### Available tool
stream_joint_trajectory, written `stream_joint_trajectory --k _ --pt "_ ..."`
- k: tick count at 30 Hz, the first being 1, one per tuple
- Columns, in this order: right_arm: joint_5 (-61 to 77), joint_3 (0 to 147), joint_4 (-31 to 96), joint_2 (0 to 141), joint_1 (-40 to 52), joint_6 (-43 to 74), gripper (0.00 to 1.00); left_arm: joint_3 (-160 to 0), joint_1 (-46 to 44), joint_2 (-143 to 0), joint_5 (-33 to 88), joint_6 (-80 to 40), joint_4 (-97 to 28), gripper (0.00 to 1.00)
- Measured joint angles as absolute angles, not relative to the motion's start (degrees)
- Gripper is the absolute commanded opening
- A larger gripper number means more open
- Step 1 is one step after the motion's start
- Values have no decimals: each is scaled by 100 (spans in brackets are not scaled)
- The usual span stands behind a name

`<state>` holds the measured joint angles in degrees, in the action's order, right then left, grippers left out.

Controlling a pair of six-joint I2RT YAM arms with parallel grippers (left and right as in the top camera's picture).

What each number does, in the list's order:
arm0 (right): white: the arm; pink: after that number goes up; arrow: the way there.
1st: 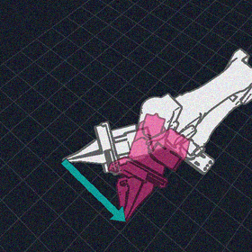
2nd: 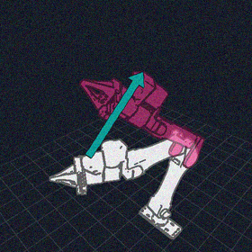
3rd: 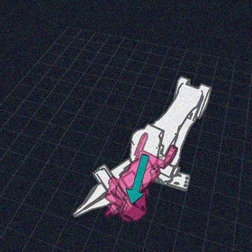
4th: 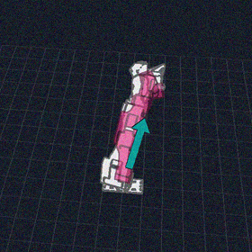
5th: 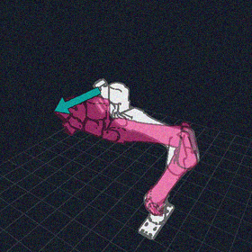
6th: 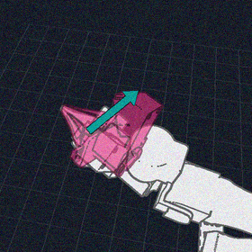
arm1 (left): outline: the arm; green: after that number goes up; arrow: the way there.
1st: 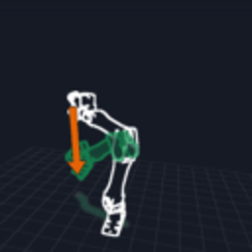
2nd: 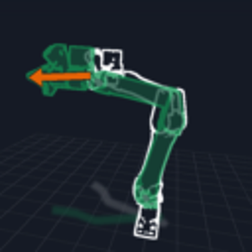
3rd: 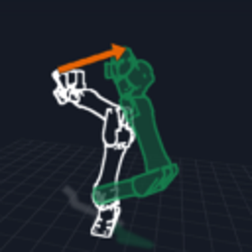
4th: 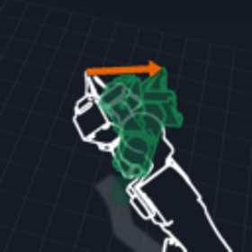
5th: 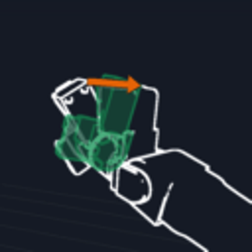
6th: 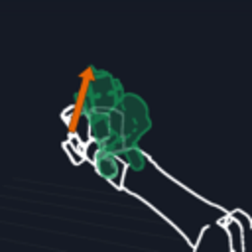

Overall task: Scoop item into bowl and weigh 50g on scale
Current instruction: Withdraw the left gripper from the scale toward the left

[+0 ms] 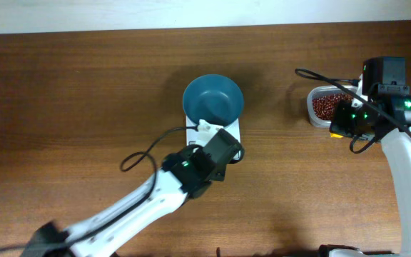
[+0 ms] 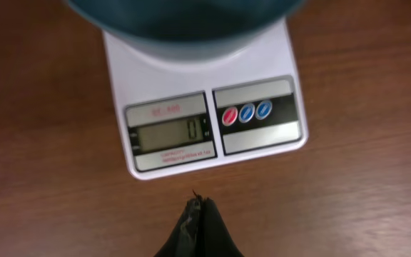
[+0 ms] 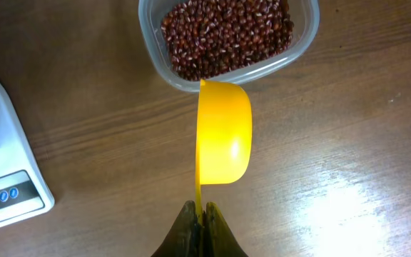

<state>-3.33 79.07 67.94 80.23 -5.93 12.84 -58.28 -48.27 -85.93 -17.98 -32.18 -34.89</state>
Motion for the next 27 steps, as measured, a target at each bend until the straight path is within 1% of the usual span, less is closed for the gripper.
stream_joint_trajectory --k 5,8,10,12,13,16,18,20,22,25,27 --pt "-331 7907 6884 8023 -593 1284 4 -5828 -4814 -7258 -2167 -3218 -4147 0" --pt "-331 7909 6906 8023 -593 1282 4 -5828 -4517 -6746 -2641 -3218 -4311 1" --pt "-333 7909 6982 8023 -593 1153 4 -5828 -4073 -6630 -2818 -3218 -4403 6" --pt "-331 7909 7137 8020 -593 1092 4 -5828 -3520 -6608 -2930 -3238 -4449 8" --pt "-333 7909 7203 8023 -593 1055 4 -5828 -3214 -6608 -2958 -3238 -4416 7" --pt "-331 7909 7284 8018 -593 1031 4 -5828 -2388 -6608 -3026 -3232 -4119 0" --pt "-222 7909 7242 7957 -593 1028 4 -5828 -1844 -6608 -2969 -3188 -4086 0" --pt "23 7979 7161 7793 -593 1024 4 -5826 -1500 -6608 -2563 -2696 -4071 0" --pt "121 8068 6912 7688 -593 985 4 -5828 -1459 -6608 -2097 -2080 -4069 0" --pt "209 8160 6322 7634 -593 899 4 -5826 -1459 -6608 -1227 -915 -4082 0" --pt "252 8160 5916 7634 -593 882 4 -5826 -1459 -6608 -370 93 -4145 1"
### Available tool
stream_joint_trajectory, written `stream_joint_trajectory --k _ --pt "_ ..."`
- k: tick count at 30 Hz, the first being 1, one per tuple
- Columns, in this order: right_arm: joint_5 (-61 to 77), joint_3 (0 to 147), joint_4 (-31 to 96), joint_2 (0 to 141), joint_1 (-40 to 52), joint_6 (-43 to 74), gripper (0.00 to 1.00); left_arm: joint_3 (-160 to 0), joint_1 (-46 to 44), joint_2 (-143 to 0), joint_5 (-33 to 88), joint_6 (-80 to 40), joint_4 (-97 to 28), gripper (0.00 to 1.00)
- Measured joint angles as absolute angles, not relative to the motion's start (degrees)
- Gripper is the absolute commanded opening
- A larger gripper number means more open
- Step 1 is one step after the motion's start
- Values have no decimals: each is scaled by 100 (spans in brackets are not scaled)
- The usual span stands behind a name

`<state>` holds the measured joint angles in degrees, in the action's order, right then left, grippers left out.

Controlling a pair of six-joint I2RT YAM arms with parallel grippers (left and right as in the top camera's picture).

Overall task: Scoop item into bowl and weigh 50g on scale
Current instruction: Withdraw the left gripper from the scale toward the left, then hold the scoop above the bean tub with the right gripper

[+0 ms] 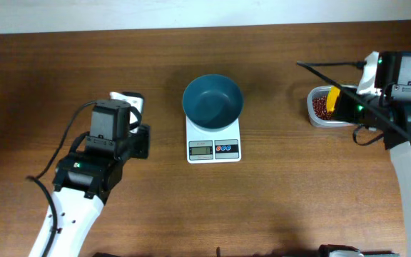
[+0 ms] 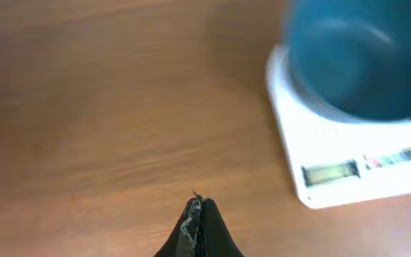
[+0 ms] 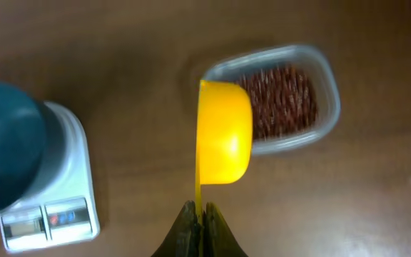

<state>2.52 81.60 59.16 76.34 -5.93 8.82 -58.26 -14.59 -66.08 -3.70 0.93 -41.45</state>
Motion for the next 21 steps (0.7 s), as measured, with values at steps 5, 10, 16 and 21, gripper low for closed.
stream_joint_trajectory --k 5,10,16,21 --pt "272 8165 5293 7634 -593 878 4 -5828 -1459 -6608 263 770 -4163 1" --pt "272 8165 4888 7634 -593 878 4 -5826 -1459 -6608 738 904 -4471 0" --pt "296 8165 4703 7815 -593 882 4 -5826 -1647 -6608 1297 1448 -4471 0" --pt "316 8165 4289 7817 -593 878 4 -5942 -1763 -6608 2189 1658 -4580 0"
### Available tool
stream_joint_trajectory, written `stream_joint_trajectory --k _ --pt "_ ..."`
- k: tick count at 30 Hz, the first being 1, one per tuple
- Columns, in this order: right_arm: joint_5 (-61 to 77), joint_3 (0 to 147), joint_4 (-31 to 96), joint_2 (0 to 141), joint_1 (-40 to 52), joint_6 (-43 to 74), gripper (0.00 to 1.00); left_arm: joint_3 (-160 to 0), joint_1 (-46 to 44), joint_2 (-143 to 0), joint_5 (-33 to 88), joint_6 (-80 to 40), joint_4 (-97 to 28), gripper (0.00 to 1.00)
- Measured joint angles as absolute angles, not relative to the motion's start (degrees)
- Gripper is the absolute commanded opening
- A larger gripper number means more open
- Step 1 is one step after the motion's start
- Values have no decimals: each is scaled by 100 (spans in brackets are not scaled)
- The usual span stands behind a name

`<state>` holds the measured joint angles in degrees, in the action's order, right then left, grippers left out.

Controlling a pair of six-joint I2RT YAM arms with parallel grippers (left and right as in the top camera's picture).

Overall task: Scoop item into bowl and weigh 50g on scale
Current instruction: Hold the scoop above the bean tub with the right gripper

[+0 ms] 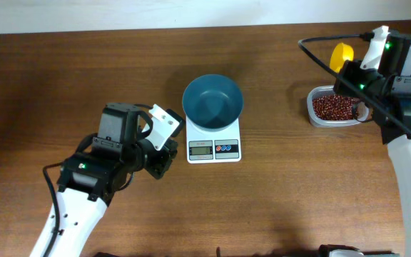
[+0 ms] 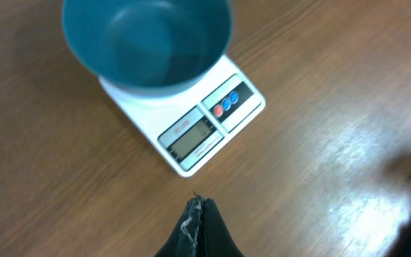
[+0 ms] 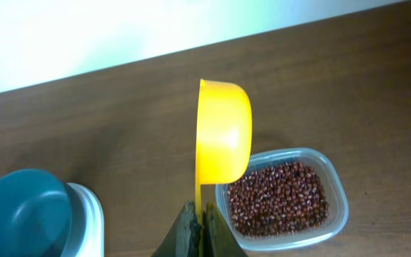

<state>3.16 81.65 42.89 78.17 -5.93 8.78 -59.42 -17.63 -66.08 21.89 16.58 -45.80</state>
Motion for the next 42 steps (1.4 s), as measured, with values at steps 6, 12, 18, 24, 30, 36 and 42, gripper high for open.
stream_joint_trajectory --k 6,12,18,24,30,36,42 --pt "314 8165 4217 7817 -593 698 4 -7054 -1763 -6584 2204 2209 -6340 0" --pt "338 8165 4541 7817 -593 580 4 -7642 -1763 -6573 2097 2364 -7330 0" --pt "635 8165 4965 7817 -593 -49 4 -7647 -1763 -6589 2078 2447 -7105 99" --pt "674 8165 4862 7835 -593 -148 4 -7647 -1763 -6589 1894 2447 -7013 99" --pt "679 8165 4624 7924 -593 -152 4 -7666 -1682 -6589 2137 3033 -7732 99" --pt "681 8165 4584 7924 -593 -154 4 -7666 -1223 -6589 2860 4093 -8007 99" --pt "681 8165 4737 7924 -593 -154 4 -7669 -827 -6589 2196 4265 -7896 99"
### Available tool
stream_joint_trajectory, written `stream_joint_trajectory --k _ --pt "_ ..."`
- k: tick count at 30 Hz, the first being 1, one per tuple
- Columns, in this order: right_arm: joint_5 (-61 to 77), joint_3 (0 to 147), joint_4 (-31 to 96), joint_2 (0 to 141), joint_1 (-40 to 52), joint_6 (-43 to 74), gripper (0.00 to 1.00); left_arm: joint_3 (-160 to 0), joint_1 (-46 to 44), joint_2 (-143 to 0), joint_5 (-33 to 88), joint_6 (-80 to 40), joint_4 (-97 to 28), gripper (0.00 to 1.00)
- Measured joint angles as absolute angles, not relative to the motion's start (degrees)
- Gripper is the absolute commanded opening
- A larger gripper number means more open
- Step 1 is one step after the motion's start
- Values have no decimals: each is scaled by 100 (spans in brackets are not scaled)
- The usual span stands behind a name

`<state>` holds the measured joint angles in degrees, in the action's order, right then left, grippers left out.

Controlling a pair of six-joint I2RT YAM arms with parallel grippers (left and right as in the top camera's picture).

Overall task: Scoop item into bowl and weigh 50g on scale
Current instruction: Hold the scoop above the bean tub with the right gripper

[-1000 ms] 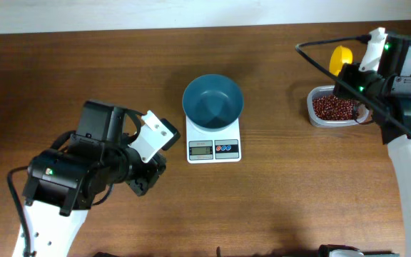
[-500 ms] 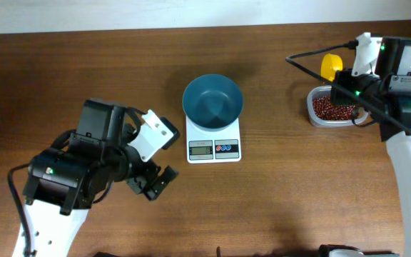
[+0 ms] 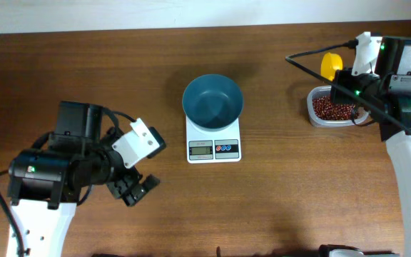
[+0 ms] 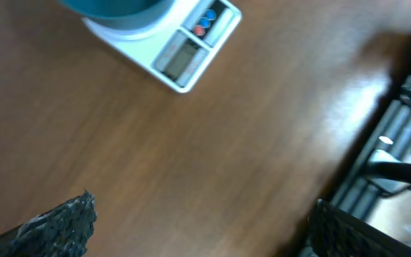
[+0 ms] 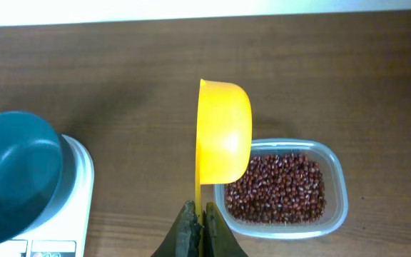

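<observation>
A blue bowl [image 3: 212, 100] stands on the white scale [image 3: 213, 148] at mid-table; only bare blue shows inside it. A clear tub of red beans [image 5: 280, 189] sits to the right. My right gripper [image 5: 200, 218] is shut on the handle of a yellow scoop [image 5: 223, 132], held side-on above the tub's left rear edge; in the overhead view the scoop [image 3: 330, 64] sits just behind the tub [image 3: 334, 108]. My left gripper [image 4: 198, 221] is open with nothing between its fingers, left of and in front of the scale [image 4: 184, 50].
Brown wooden table [image 3: 298, 193]. A black cable [image 3: 309, 61] runs from the right arm over the table's back. The left wrist view shows the table's front edge with dark equipment [image 4: 398, 150] beyond it.
My left gripper was shut close beside the scale; now it is open and farther left and nearer the front. The scoop has shifted slightly left and forward, still above the tub.
At first my left gripper was shut right in front of the scale's display, and the scoop hung before the bean tub. Then the left arm stood far to the left and the scoop over the tub. Later the scoop was behind the tub. Now the left gripper is open.
</observation>
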<state>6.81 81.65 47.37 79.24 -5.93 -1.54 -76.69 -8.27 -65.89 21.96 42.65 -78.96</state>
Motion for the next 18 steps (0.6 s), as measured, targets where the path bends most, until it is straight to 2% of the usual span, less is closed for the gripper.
stream_joint_trajectory --k 5,18 --pt "681 8165 4801 7924 -593 -154 4 -7669 -676 -6589 2053 4289 -7540 99" --pt "681 8165 4801 7924 -593 -154 4 -7669 -676 -6589 2231 4289 -7533 99"
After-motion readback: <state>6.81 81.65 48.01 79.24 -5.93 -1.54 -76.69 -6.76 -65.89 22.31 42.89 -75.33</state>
